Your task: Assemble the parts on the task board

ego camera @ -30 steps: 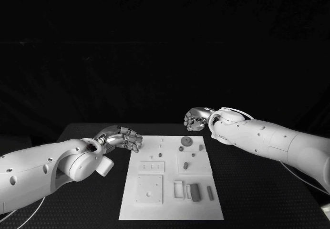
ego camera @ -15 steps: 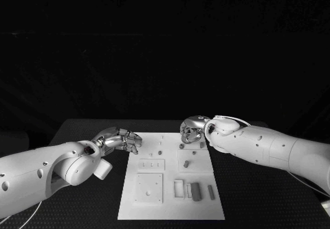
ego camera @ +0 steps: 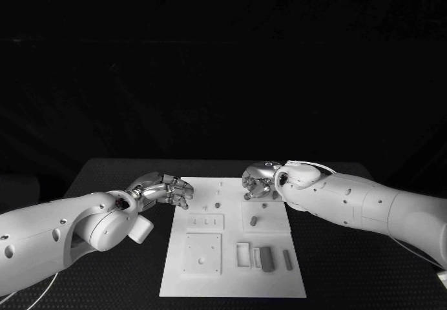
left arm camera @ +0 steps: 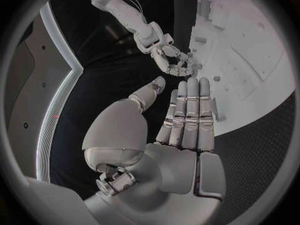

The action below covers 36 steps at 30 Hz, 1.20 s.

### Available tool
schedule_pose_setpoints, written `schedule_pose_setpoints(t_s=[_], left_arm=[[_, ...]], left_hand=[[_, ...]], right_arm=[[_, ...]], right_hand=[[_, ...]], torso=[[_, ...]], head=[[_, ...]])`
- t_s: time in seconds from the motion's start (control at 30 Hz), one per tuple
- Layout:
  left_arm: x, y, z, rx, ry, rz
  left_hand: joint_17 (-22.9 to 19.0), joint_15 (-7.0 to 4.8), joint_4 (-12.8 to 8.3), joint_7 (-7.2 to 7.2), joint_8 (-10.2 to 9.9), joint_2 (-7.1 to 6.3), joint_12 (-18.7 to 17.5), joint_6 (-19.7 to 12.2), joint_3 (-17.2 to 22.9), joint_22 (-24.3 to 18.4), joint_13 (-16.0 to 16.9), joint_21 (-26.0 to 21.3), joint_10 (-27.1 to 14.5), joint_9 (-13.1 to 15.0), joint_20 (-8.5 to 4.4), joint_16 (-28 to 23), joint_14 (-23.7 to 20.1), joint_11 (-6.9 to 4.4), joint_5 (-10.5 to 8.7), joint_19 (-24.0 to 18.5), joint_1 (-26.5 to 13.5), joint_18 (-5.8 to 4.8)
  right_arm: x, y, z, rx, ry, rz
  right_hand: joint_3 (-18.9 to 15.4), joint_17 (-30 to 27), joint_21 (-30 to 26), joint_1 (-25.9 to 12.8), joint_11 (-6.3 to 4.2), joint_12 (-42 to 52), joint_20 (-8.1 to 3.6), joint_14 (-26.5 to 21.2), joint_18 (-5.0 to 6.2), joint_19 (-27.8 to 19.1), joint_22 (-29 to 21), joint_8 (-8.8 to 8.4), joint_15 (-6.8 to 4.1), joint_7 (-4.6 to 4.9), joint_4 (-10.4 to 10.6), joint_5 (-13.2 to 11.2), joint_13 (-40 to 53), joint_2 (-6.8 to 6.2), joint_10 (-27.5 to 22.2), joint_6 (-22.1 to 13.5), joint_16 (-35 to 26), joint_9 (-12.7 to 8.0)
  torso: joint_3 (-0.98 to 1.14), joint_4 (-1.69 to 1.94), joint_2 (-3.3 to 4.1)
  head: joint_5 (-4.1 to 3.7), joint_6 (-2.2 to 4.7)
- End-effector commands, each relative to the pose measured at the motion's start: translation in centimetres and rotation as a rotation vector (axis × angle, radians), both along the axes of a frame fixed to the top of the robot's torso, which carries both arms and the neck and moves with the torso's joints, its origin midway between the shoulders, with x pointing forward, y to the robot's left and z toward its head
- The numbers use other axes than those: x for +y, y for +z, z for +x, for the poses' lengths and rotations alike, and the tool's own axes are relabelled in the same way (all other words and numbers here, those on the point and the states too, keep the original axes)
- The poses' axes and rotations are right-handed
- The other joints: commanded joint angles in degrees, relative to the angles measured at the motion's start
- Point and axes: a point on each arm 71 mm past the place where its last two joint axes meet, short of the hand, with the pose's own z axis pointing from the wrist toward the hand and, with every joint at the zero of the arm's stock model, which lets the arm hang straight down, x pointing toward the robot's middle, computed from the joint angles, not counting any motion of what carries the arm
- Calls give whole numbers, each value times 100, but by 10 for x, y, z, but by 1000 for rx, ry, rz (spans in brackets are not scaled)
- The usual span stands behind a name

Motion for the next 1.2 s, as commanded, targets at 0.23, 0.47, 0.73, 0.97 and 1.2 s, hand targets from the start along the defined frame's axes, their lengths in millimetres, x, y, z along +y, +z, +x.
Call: schedule_pose_setpoints(t_s=[0.23, 0.47, 0.73, 0.97, 1.2], left_arm=[[-2, 2, -1, -14, -9, -8], [-3, 2, 0, -15, -9, -8], [-2, 2, 0, -15, -10, -8], [-3, 2, 0, -13, -13, -8], [-3, 2, 0, -12, -12, -7]], left_hand=[[12, 13, 33, 5, -31, 3, -40, -42, -6, 9, 11, -37, -35, -4, 12, -40, -32, 6, -21, -39, -48, -20], [17, 13, 38, 8, -33, 4, -44, -43, -7, 11, 14, -38, -36, -3, 13, -46, -31, 7, -22, -39, -54, -20], [24, 14, 44, 7, -33, 7, -47, -43, -8, 14, 18, -39, -36, -1, 14, -51, -29, 8, -21, -38, -60, -19], [28, 14, 45, 6, -32, 8, -48, -42, -8, 16, 21, -40, -34, 1, 14, -55, -28, 7, -22, -38, -60, -18], [36, 14, 47, 9, -36, 2, -52, -46, -10, 19, 26, -42, -34, 2, 14, -61, -27, 7, -22, -38, -64, -16]], right_arm=[[-2, -5, 0, -13, 2, -49], [1, -7, 0, -20, 7, -57], [1, -8, 1, -28, 6, -60], [7, -10, -1, -34, 19, -64], [7, -11, 0, -42, 11, -81]], right_hand=[[18, 9, 71, 39, -7, -40, -24, -23, 306, -33, 151, -28, 33, -14, 26, 9, 4, 14, -15, -11, 66, -3], [19, 15, 134, 46, -20, -40, -32, -19, 306, -37, 151, -12, 21, -23, 18, 8, 14, 49, 25, 27, 124, 7], [5, 54, 320, 43, -69, -1, -64, -6, 306, -35, 154, 27, -26, -47, -7, 9, 57, 106, 178, 127, 311, 34], [4, 84, 501, 36, -121, 39, -99, -2, 306, -32, 153, 63, -75, -73, -22, 10, 116, 154, 317, 229, 484, 60], [4, 86, 584, 13, -137, 47, -111, -18, 306, -51, 149, 75, -90, -90, -19, 11, 149, 161, 367, 278, 557, 71]], torso=[[1, -13, 55], [-14, -16, 98], [-14, -9, 122], [-11, -15, 146], [-13, -15, 168]], head=[[22, -35], [0, -44], [7, -69], [20, -93], [22, -123]])
